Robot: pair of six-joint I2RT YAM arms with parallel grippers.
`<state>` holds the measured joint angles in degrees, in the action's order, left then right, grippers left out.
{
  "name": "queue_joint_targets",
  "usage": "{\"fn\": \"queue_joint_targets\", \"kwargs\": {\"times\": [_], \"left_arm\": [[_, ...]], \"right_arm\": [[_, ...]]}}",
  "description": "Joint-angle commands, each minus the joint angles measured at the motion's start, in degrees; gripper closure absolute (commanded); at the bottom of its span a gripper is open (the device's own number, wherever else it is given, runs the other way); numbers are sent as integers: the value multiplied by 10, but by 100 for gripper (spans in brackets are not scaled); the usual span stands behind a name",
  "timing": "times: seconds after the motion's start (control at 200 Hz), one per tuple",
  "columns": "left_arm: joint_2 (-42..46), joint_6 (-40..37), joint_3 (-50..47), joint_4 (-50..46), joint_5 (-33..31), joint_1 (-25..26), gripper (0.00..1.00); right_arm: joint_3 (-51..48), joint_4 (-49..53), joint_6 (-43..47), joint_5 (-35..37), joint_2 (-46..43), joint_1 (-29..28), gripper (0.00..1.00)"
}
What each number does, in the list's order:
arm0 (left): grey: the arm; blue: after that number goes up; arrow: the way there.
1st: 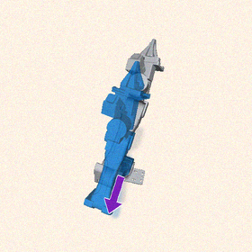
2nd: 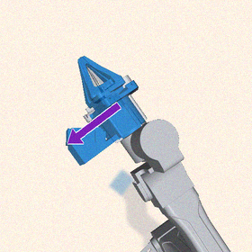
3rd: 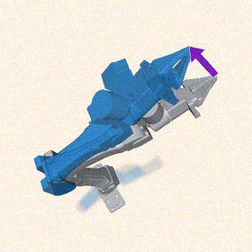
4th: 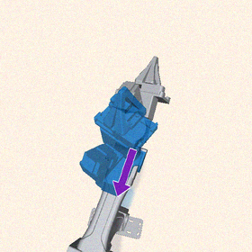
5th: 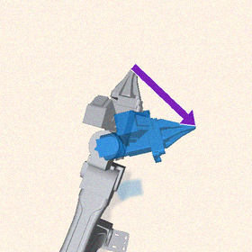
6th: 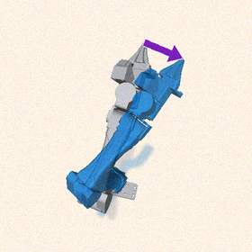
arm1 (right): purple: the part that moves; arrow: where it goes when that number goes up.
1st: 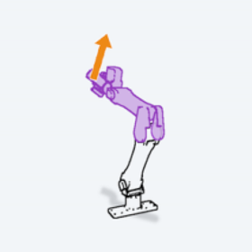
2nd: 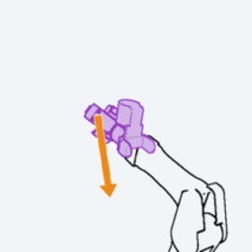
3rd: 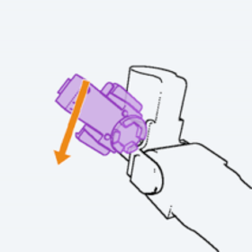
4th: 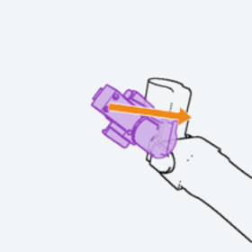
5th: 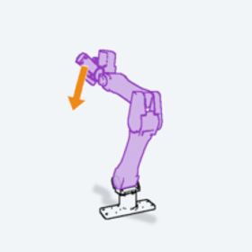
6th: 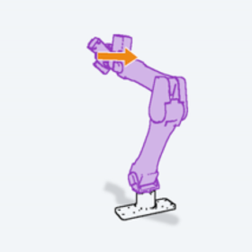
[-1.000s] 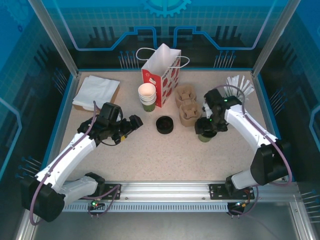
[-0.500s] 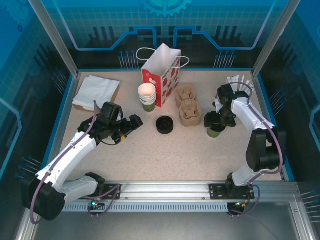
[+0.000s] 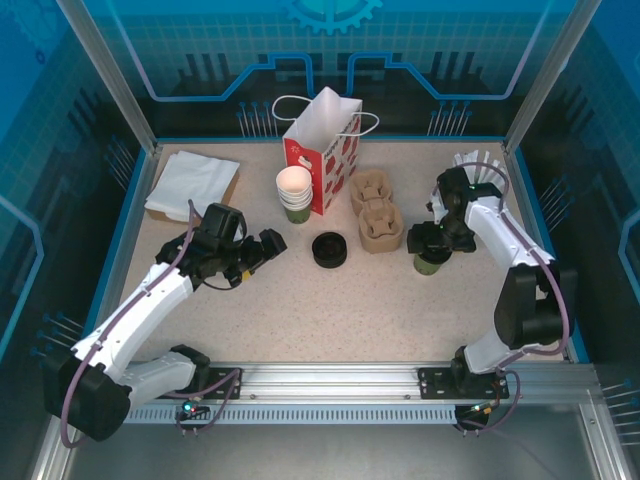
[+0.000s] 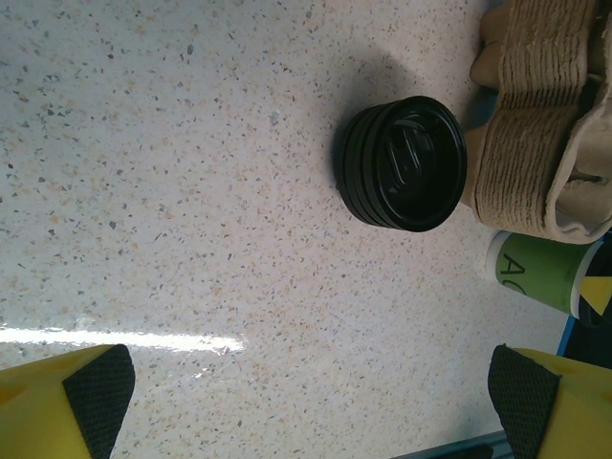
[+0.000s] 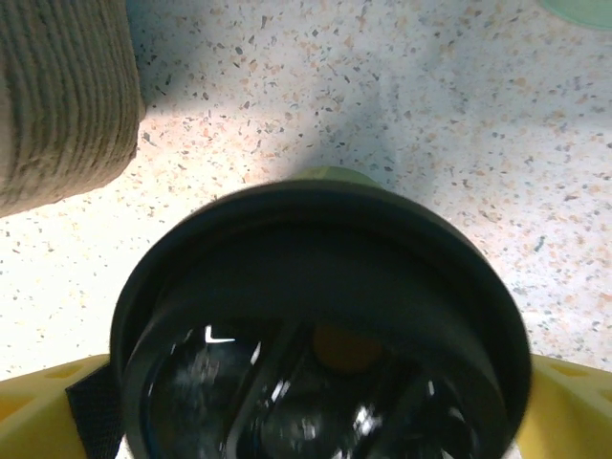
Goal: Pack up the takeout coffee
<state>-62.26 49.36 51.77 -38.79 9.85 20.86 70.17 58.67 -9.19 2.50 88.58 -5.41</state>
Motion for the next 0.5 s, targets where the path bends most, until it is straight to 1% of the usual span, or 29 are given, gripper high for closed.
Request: {"fn": "queue_joint_targets", "kwargs": {"times": [0.0,0.225,0.325,0.415,0.495], "left_arm": [[2,-13,21,-13,-7,-5,1],[2,-19,44,-23,-14,-6,1],[2,-27,66,-36,-17,-10,1],[-2,-36,89,-48,-21,-14,1],[-6,-42,107,-57,-25,-17,1]], "right_arm": [[1,33,-17,18,-40,9,0],[20,70,-21,45,-111,10,0],[46,77,-18,40,-150,10,0],[71,71,-14,5,-187,8,0],[84,48,-15,-52,-221,7,6]]}}
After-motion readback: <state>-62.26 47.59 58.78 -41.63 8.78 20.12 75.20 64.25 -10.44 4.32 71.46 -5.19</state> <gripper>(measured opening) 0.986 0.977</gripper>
